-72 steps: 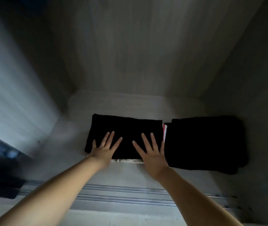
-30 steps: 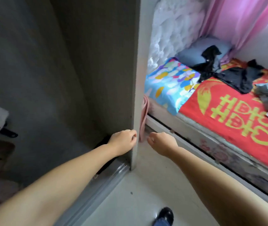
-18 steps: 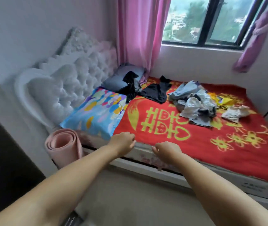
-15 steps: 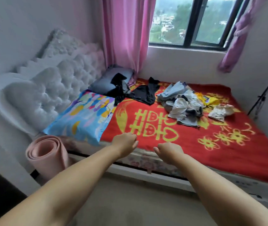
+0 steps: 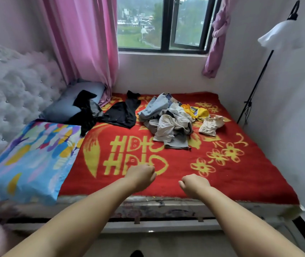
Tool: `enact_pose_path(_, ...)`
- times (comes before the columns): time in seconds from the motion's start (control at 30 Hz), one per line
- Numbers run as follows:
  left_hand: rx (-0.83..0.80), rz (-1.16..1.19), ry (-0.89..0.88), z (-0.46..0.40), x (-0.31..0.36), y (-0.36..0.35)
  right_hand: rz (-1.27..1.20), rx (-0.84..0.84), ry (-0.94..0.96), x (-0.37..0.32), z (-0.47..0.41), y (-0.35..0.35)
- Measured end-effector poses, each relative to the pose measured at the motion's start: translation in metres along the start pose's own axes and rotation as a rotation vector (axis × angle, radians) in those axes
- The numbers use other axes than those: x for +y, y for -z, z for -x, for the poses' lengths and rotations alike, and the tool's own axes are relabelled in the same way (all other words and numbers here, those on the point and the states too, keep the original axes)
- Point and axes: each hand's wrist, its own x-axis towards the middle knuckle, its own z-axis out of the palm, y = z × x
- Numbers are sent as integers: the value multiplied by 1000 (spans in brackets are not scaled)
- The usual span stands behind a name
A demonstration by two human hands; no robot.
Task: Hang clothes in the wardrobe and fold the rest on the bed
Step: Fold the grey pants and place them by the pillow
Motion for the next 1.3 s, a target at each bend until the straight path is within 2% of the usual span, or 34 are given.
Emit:
enact_pose_path(0.37,-127,-8,-36,-224,-69,19,2,53,-74,47,-181,76)
enact_pose_path(0.57,-229,23,-61,-294,-71,-6,-24,-110,-154,89,-242,57)
enact_pose_path(0.7,-287,50,0,-338,-91,-24,-36,-186,-131,108,-300,53)
enact_pose_path(0.83,-297,115,144,-390,-115,-42,-44,-203,-24,120,-376,53)
enact_pose_path(1.07,-361,213,283,-455,-138,-93,-109,-261,126,118,-493,18)
enact_pose_path(1.2,-427,261,332,-480,-173,-137,-173,-310,185,89,-540,-35)
enact_pose_path(1.3,-404,343,422,-512,-202,-177,-245,-255,211,69,-574,-81)
